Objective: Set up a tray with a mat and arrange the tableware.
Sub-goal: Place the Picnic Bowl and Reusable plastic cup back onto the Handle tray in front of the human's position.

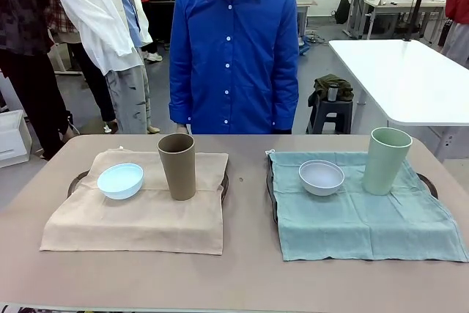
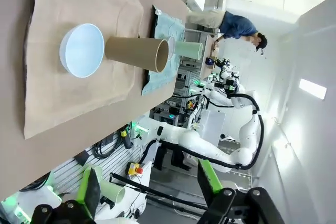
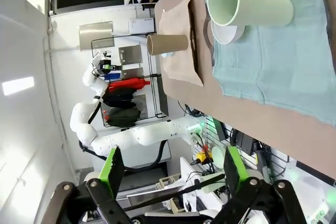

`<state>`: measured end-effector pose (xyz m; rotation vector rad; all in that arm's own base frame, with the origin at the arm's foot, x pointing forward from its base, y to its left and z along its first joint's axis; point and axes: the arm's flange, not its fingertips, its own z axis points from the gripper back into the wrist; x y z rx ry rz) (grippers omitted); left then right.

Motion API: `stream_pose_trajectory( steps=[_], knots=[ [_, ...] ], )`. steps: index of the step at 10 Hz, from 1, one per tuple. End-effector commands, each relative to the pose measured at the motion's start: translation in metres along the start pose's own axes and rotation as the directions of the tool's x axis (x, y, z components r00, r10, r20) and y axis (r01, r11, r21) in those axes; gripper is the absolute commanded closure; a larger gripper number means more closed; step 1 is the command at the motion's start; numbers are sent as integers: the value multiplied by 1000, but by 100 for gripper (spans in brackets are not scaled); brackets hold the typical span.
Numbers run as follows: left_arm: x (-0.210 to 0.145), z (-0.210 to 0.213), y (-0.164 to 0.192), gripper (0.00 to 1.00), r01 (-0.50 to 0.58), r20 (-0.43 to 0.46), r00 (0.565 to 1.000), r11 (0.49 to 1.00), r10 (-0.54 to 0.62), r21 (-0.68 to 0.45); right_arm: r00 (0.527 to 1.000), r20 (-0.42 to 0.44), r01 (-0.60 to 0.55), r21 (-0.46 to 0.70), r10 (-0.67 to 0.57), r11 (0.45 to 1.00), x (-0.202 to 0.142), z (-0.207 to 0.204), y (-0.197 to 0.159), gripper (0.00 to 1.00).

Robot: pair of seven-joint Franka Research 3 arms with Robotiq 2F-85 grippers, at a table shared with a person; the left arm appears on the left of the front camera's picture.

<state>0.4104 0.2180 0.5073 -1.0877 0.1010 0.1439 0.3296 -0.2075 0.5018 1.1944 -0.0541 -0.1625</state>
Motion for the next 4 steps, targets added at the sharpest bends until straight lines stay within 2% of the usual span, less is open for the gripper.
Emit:
stream_pose_trajectory(
  steps=[1, 4],
  knots=[
    [-5, -7, -6, 0, 21, 4, 1000, 1000, -21, 11, 1000, -2, -16, 10, 16, 1000, -7, -5, 4, 0],
    [-5, -7, -6, 0, 21, 4, 1000, 1000, -21, 11, 1000, -2, -16, 10, 16, 1000, -7, -5, 4, 0]
  ],
)
